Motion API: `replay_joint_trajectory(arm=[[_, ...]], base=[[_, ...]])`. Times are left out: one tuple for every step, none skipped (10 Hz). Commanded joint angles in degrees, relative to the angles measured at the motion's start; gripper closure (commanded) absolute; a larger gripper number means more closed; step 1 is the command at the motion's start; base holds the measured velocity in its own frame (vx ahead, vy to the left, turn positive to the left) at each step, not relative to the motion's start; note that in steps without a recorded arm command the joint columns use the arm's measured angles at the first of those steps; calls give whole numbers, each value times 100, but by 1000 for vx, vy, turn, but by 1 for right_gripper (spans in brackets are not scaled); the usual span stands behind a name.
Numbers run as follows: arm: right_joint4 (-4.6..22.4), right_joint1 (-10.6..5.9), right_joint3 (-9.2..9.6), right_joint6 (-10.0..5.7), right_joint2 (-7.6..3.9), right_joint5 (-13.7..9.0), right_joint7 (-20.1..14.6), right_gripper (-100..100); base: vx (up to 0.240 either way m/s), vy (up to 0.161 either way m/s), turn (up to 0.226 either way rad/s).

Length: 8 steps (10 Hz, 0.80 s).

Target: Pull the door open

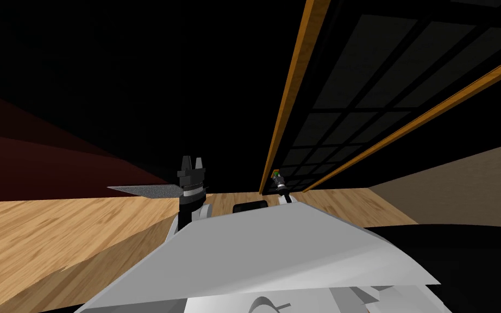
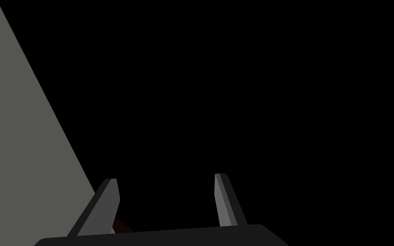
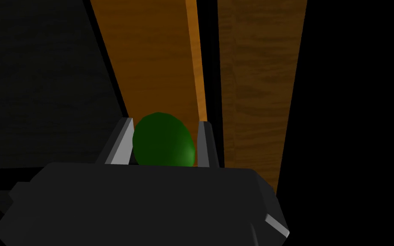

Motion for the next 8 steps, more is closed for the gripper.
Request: replay_joint_trajectory(arm=[[149, 44, -62, -6, -104, -114, -285, 100], [149, 44, -62, -6, -104, -114, -285, 100], [149, 44, -62, -6, -104, -114, -285, 100], [159, 66, -57, -5, -130, -166, -475, 100], [170, 88, -52, -5, -156, -219, -652, 100], [180, 110, -46, -4, -183, -272, -808, 100], [180, 110, -46, -4, -183, -272, -853, 100], [180, 110, -46, -4, -183, -272, -853, 100]], base=[[-42, 12, 65], [-29, 14, 14], [-5, 7, -19], [-15, 9, 56], [-26, 6, 70], [-33, 11, 60], [-24, 1, 14], [-11, 4, -6]])
